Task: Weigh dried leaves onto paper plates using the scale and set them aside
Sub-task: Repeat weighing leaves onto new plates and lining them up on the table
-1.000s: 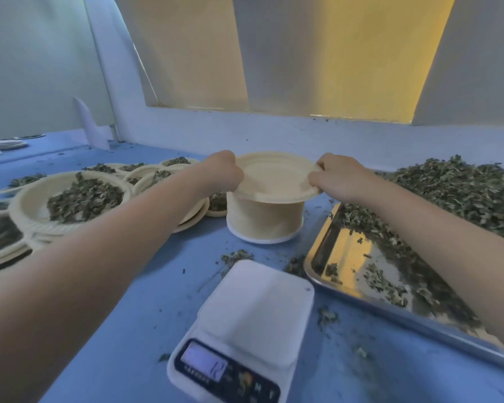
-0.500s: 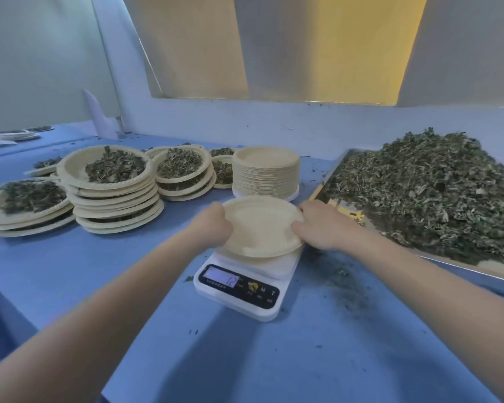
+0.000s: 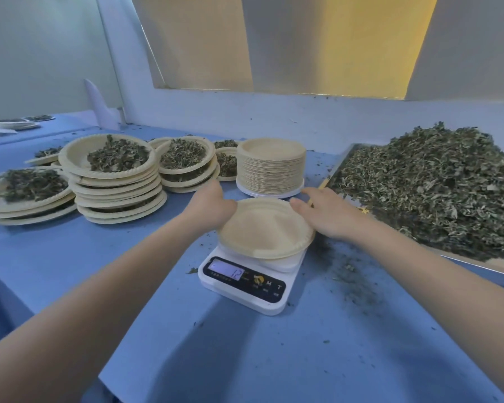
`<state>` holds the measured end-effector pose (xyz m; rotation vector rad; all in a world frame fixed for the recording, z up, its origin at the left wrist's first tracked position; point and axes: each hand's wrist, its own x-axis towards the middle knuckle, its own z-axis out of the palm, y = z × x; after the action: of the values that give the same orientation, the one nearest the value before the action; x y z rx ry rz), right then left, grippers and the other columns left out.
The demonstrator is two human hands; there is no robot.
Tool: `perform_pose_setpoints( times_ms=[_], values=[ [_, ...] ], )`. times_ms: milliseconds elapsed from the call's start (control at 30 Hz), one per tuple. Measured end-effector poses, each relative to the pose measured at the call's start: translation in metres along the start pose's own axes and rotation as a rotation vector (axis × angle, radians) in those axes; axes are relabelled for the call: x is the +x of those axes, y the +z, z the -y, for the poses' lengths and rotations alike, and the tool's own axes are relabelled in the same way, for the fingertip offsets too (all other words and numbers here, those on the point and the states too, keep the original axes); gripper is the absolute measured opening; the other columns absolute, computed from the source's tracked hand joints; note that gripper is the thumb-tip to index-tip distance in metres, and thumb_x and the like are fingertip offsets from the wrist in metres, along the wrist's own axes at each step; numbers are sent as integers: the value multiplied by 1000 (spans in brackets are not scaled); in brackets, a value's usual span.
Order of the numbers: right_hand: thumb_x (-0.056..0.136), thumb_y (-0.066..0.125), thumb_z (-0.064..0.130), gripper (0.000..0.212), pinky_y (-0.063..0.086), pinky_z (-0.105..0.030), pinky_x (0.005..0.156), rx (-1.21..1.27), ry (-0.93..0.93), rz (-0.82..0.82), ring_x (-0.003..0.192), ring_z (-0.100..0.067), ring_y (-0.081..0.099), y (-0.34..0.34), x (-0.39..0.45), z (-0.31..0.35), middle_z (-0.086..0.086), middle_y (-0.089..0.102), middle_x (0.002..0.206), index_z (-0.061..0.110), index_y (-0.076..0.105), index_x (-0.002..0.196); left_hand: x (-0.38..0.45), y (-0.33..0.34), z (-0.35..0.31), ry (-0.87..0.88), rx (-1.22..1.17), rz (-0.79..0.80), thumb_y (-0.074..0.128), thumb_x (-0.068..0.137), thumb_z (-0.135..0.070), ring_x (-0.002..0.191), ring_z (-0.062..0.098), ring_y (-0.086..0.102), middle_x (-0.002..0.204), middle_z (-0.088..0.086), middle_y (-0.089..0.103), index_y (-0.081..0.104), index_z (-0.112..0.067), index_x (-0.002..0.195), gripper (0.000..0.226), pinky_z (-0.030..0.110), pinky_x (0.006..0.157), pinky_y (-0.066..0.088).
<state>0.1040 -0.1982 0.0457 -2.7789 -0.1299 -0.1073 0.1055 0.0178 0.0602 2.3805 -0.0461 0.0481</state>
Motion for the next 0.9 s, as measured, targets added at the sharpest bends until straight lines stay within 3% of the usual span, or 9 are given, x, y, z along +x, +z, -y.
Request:
perform_pose_setpoints(
  times_ms=[167,233,267,333,400,533,667,767,900],
  values=[
    [95,34,56,63,37,-45,104,50,-80,-46,132,-28,39,-6,3,10,-9,39,146,16,36,144,9,-3,-3,54,4,-27,49,89,-14,62,3,22,76,-11,25,30,-29,75,28,22,55,22],
    [95,36,55,62,36,-41,103,62,-103,-49,133,-26,37,-6,4,12,-7,37,147,15,36,143,9,-3,-6,107,44,-31,49,89,-11,63,1,27,89,-8,41,50,-19,105,18,24,55,26],
    [95,36,55,62,36,-40,102,63,-110,-46,133,-25,37,-6,4,13,-7,37,147,16,37,143,9,-2,-6,147,72,-25,49,89,-10,68,1,35,106,-2,48,49,-15,124,35,26,59,31],
    [95,36,56,63,36,-41,104,57,-113,-37,133,-25,37,-6,5,14,-7,37,148,16,36,143,5,-2,-9,196,135,-23,49,89,-11,97,11,51,135,8,43,43,-12,136,47,24,74,33],
    [95,37,55,63,36,-38,103,55,-127,-40,133,-24,38,-6,6,15,-7,37,148,15,36,144,2,0,-12,235,130,-43,51,89,-12,116,18,47,140,8,41,45,-13,135,47,23,81,31],
    [95,39,53,60,35,-33,94,73,-158,-60,130,-22,41,-5,10,19,-7,41,146,17,38,143,2,4,-25,311,136,-54,52,88,-11,125,18,43,138,6,46,48,-14,133,45,21,88,31],
    [95,43,46,50,35,-29,84,109,-174,-118,122,-23,49,-14,9,19,-8,49,137,22,44,139,4,20,-52,395,126,-12,54,89,-14,122,19,46,134,4,51,52,-14,129,41,19,85,32],
    [94,49,31,36,34,-24,74,133,-174,-166,99,-20,57,-26,-1,1,-3,62,115,25,54,130,8,43,-79,454,159,51,54,88,-10,119,21,50,128,6,56,54,-12,126,39,21,84,35],
    [93,50,30,34,42,-28,79,62,-17,-161,102,-24,59,-45,-15,-48,-5,64,113,19,54,125,16,83,-122,514,240,149,54,85,-9,113,25,53,121,9,59,52,-8,123,38,29,89,44]
  ],
)
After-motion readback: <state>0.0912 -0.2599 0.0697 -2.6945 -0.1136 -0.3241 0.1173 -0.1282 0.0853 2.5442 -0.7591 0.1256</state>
